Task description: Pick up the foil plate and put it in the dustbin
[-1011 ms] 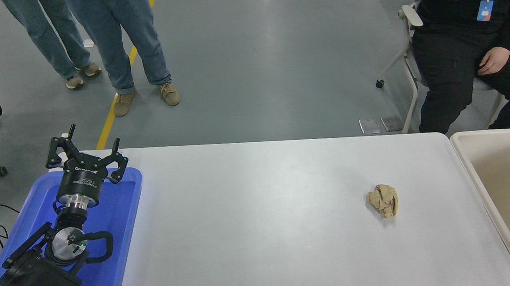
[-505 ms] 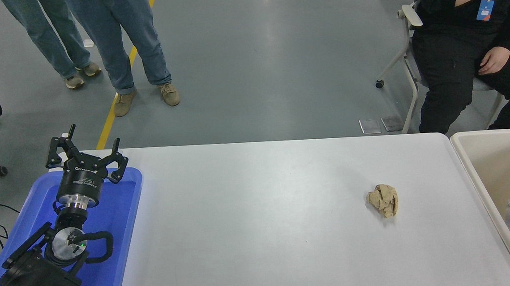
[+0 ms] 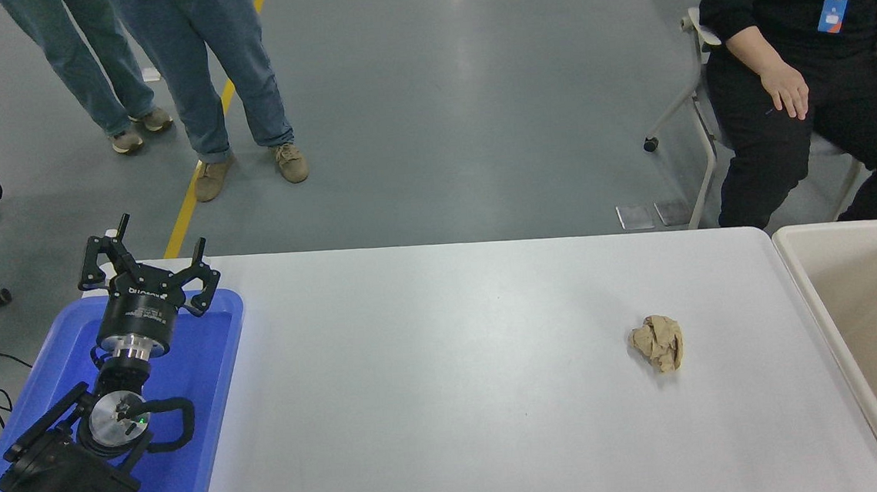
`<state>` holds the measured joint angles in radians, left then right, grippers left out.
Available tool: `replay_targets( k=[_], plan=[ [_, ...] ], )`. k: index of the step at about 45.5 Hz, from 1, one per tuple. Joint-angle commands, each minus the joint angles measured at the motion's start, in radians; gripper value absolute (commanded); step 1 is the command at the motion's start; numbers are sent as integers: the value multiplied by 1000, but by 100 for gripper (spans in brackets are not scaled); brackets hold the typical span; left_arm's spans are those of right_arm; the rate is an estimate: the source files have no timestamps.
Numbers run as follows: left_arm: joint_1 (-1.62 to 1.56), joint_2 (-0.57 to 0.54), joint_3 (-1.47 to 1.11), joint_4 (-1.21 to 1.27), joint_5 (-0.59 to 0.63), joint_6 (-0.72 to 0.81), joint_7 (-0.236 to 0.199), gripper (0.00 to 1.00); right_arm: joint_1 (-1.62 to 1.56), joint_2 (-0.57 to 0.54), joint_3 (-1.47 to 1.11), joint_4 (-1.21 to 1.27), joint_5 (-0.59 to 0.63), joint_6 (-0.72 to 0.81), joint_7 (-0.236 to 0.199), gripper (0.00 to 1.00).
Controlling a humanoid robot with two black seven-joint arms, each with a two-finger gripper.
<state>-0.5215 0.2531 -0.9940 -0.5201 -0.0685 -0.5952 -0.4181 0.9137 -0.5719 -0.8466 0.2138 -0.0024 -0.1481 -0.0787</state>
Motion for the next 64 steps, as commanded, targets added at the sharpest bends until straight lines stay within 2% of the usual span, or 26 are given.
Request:
replay_targets(
  k=[1, 7, 12, 25, 36, 51, 64],
  plan=[
    [0, 0, 0, 0, 1, 0, 1, 100, 420, 14, -155, 289, -108, 7, -1, 100],
    [0, 0, 0, 0, 1, 0, 1, 100, 657, 20, -201, 571, -154, 15, -1, 100],
    [0, 0, 0, 0, 1, 0, -1, 100, 793, 46, -207, 703, -203, 79, -4, 100],
    [0, 0, 0, 0, 1, 0, 1, 100, 1169, 53, -282, 976, -215, 501, -7, 100],
    [0, 0, 0, 0, 1, 0, 1, 100, 1375, 53, -308, 1159, -217, 794, -9, 100],
    [0, 0, 0, 0, -1, 0, 1, 100, 1498, 53, -318, 1314, -215, 930, -9, 100],
    [0, 0, 0, 0, -1, 0, -1, 100, 1539, 55, -315, 1340, -217, 933, -9, 100]
  ],
)
